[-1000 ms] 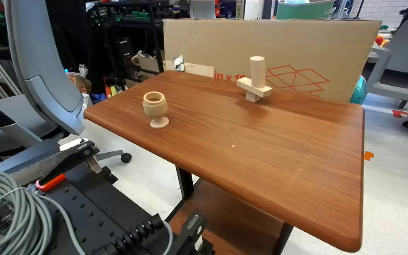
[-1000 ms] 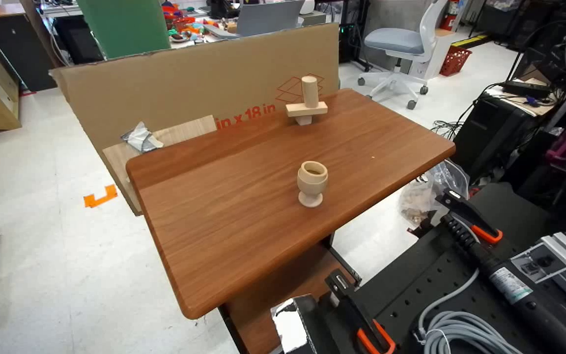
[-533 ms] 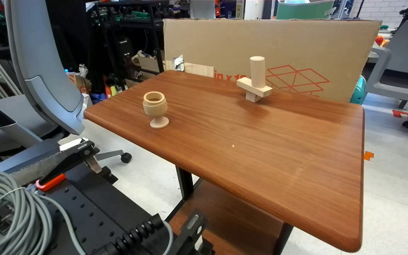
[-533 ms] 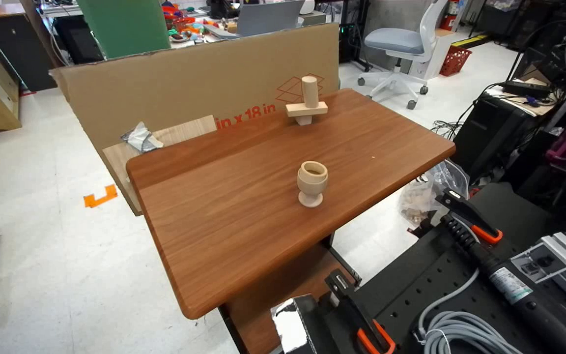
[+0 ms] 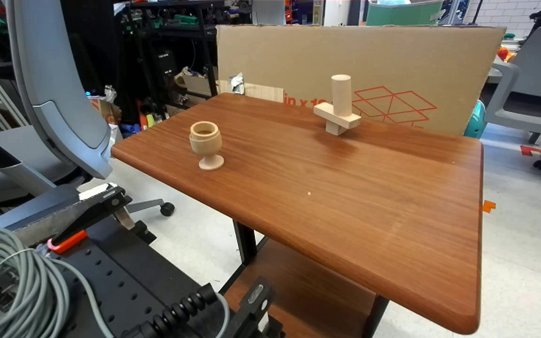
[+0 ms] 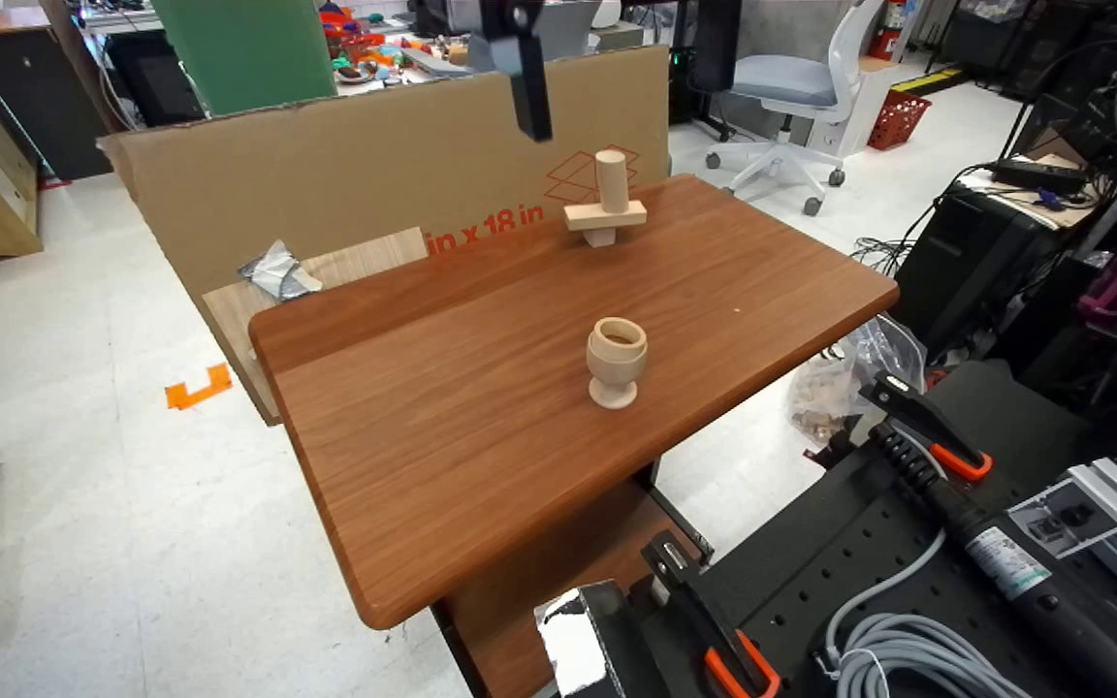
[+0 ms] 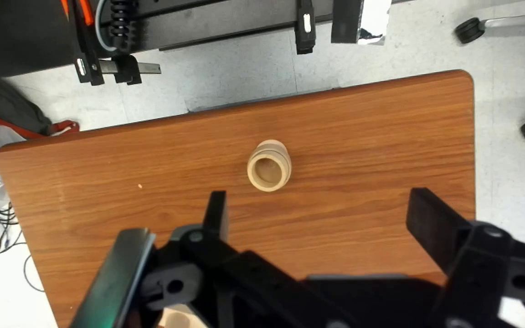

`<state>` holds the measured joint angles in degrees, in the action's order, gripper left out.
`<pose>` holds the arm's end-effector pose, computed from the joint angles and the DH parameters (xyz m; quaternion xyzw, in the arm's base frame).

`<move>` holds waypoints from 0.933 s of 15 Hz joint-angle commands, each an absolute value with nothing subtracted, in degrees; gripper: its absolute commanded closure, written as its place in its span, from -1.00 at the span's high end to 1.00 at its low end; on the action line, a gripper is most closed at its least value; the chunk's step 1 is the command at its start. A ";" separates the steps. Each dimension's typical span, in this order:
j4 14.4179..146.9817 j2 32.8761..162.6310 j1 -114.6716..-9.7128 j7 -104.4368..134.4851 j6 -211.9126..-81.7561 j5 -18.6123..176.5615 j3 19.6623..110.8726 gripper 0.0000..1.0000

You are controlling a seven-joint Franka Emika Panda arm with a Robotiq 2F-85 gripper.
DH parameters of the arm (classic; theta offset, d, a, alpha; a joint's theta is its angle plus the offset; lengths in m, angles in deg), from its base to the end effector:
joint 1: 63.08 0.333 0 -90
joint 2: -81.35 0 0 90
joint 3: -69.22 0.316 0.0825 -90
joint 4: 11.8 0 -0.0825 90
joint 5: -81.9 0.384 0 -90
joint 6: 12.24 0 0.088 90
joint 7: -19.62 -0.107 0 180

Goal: Pick the circular object on the cup and put it on the table

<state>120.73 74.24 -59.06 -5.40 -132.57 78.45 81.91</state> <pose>0.4622 0.1364 0.3858 0.9965 -0.0574 -0.0293 0.0527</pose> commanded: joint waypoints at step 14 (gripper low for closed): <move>112.33 97.87 -56.23 -4.93 -140.73 71.22 74.17 1.00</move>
